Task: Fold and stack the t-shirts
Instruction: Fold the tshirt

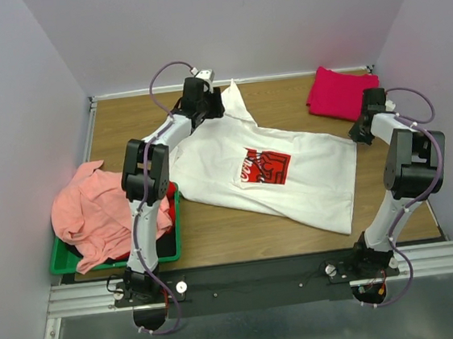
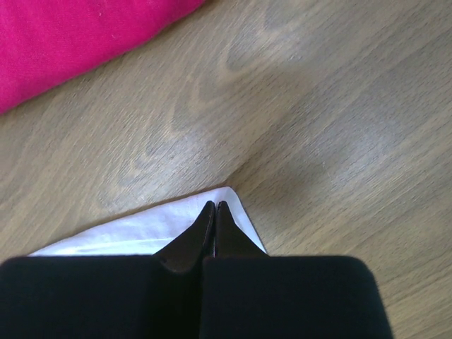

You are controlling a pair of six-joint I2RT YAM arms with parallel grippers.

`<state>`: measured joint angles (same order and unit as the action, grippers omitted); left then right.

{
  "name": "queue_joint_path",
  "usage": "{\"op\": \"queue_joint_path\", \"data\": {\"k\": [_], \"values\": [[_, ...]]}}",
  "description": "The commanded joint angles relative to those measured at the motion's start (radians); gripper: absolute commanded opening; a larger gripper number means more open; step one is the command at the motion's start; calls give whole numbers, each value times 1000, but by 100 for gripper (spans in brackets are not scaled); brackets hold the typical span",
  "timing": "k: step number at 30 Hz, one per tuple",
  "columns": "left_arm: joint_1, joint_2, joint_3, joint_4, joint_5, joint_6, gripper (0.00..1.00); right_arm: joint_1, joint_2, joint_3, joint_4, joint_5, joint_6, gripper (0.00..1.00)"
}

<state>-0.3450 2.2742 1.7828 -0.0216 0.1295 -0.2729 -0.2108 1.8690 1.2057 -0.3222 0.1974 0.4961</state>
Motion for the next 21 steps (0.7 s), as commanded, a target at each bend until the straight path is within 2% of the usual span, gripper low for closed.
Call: {"op": "queue_joint_path", "data": {"k": [1,2,3,4,5,6,12,16,19,21], "values": [[-15,47,70,-50,-25,15,60,-4,-24,0,12,0,-4,0],[-17,53,78,-52,-25,11,57,-4,-24,0,12,0,-5,0],[-22,62,95,-66,-33,11,49,-4,-22,-1,12,0,-5,0],[-23,65,102,-69,-37,12,49,-4,-21,-1,12,0,-5,0],[-26,68,109,-78,-37,11,33,-4,-21,-1,11,-1,-5,0],[-26,71,115,-81,-37,8,33,-4,-19,-1,12,-1,-5,0],[-45,103,190,-129,-33,-11,40,-6,-16,-1,14,-9,-5,0],[-45,188,366,-233,-42,-12,47,-4,-21,-3,14,-18,-7,0],[-46,260,554,-319,-68,4,53,-4,-24,-3,15,-21,-7,0],[-46,292,605,-376,-71,9,54,-4,-25,-5,15,-21,-5,0]]}}
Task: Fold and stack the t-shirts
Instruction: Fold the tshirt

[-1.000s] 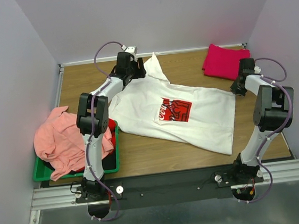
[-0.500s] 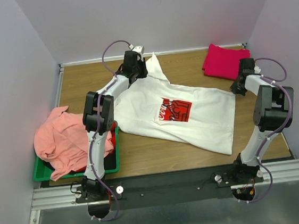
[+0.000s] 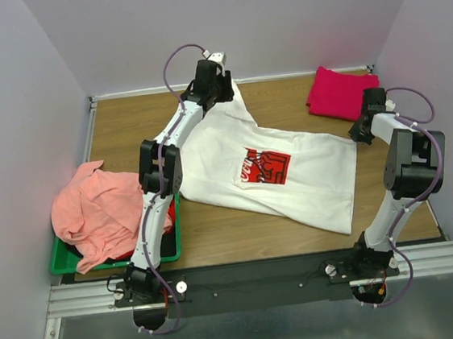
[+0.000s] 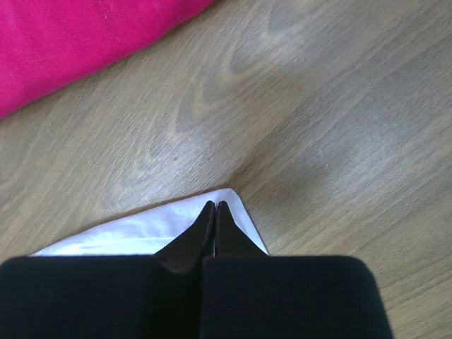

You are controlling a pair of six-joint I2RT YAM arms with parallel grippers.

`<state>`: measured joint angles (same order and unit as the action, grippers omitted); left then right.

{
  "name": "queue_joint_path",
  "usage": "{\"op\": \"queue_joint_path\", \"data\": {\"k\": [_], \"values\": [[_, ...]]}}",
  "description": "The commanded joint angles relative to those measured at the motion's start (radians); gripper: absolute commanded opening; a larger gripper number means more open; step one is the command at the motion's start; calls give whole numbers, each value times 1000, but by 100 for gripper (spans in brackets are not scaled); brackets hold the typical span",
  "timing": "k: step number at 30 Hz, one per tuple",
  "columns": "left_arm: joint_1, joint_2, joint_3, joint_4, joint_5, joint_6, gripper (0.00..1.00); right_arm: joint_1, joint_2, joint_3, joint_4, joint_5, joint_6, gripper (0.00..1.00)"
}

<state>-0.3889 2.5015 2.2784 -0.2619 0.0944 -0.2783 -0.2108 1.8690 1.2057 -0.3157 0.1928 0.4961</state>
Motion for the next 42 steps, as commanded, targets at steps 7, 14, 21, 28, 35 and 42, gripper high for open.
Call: {"op": "queue_joint_path", "data": {"k": [7,14,21,28,35,42], "values": [[-2,92,131,-197,-67,8,63,-4,-25,-3,12,-42,-1,0],[-13,69,144,-212,-157,70,85,-4,-36,-12,17,-61,-1,0],[-18,128,196,-260,-170,218,84,-4,-45,-24,24,-92,9,0],[-41,135,207,-264,-128,296,76,-4,-45,-24,29,-107,10,1],[-41,148,227,-301,10,283,79,-4,-48,-29,32,-105,9,0],[-30,30,91,-258,-41,156,98,-6,-73,-44,29,-72,10,0]]}}
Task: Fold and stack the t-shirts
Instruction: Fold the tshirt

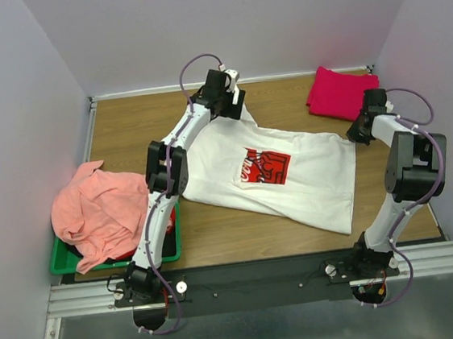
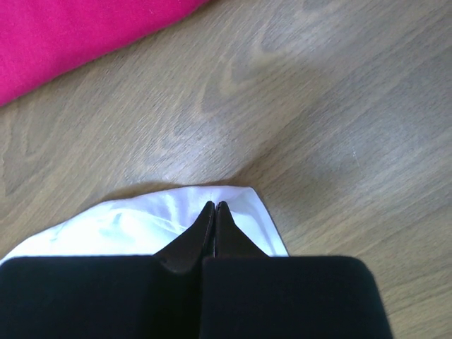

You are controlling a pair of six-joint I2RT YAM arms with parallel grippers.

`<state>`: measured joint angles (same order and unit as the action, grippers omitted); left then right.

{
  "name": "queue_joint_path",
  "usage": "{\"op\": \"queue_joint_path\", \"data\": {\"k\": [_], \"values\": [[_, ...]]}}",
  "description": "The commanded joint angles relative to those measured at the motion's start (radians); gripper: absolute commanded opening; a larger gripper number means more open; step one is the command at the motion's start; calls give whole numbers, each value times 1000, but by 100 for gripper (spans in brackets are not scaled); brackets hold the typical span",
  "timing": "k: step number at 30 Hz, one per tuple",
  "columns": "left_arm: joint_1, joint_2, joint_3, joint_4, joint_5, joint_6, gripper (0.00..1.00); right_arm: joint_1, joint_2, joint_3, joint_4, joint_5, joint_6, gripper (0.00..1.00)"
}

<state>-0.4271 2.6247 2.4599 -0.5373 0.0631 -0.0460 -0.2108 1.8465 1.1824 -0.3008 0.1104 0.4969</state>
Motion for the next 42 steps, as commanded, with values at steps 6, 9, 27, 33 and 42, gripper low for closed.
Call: {"op": "queue_joint_path", "data": {"k": [6,9,27,33,42], "values": [[-16,-440,-649,290,-54,-170,98,-7,-75,-53,12,121,6,0],[-28,-564,-852,370,-112,-198,98,-13,-84,-53,8,138,3,1],[-142,-828,-1521,750,-108,-414,98,-47,-102,-59,-6,189,-11,0],[-226,-873,-1627,781,-147,-479,98,-93,-112,-63,-17,218,-20,0],[-335,-997,-1789,787,-200,-597,98,-128,-109,-29,-35,264,-43,0]]}}
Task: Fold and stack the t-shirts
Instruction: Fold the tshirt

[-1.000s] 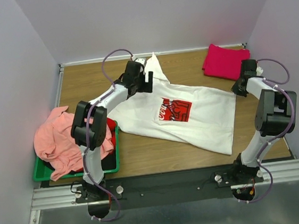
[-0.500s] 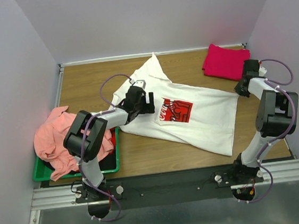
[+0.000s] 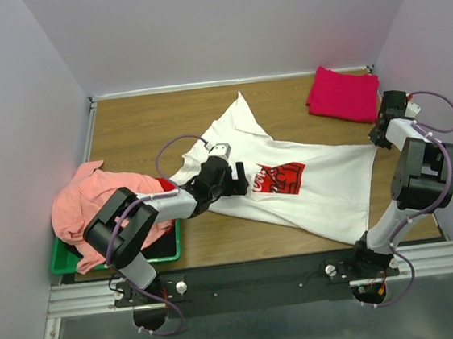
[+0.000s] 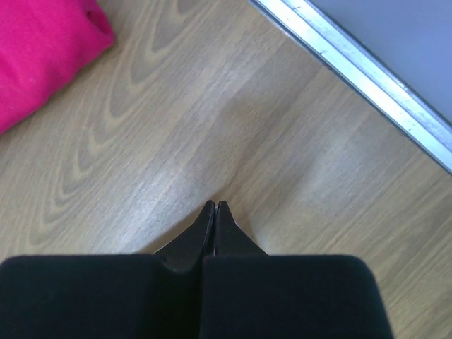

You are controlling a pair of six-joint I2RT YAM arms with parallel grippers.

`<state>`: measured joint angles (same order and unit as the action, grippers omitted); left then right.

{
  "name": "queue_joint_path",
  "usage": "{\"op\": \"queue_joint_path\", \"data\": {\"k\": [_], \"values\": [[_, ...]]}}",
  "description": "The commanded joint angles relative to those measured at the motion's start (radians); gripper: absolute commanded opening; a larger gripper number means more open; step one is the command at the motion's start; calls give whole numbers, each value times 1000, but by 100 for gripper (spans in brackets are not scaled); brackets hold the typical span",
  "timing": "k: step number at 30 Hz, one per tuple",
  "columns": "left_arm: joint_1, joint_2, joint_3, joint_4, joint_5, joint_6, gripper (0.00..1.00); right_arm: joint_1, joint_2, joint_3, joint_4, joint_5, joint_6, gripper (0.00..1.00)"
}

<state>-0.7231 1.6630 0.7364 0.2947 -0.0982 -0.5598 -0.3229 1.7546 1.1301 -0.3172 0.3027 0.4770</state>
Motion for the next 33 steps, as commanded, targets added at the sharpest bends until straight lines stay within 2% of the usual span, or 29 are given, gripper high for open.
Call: {"op": "queue_joint_path", "data": {"k": [1,7,19,23,25,29,33], "values": [[-71,-46,-77,-43,-43,-94,98,-18,-12,30,-23,78,-26,1],[-182,-94,-149,-46,-58,-190,98,-42,9,59,-40,104,-35,0],[-308,-206,-201,-101,-101,-308,98,-47,11,65,-45,96,-35,0],[-308,-232,-193,-108,-153,-298,98,-47,25,82,-45,75,-37,0],[-300,-211,-129,-149,-207,-246,98,-47,22,83,-43,49,-37,0],[-231,-117,27,-200,-233,-120,98,-47,16,74,-45,12,-37,0],[-81,-53,176,-210,-201,0,98,-47,-1,60,-45,-34,-35,0]]}}
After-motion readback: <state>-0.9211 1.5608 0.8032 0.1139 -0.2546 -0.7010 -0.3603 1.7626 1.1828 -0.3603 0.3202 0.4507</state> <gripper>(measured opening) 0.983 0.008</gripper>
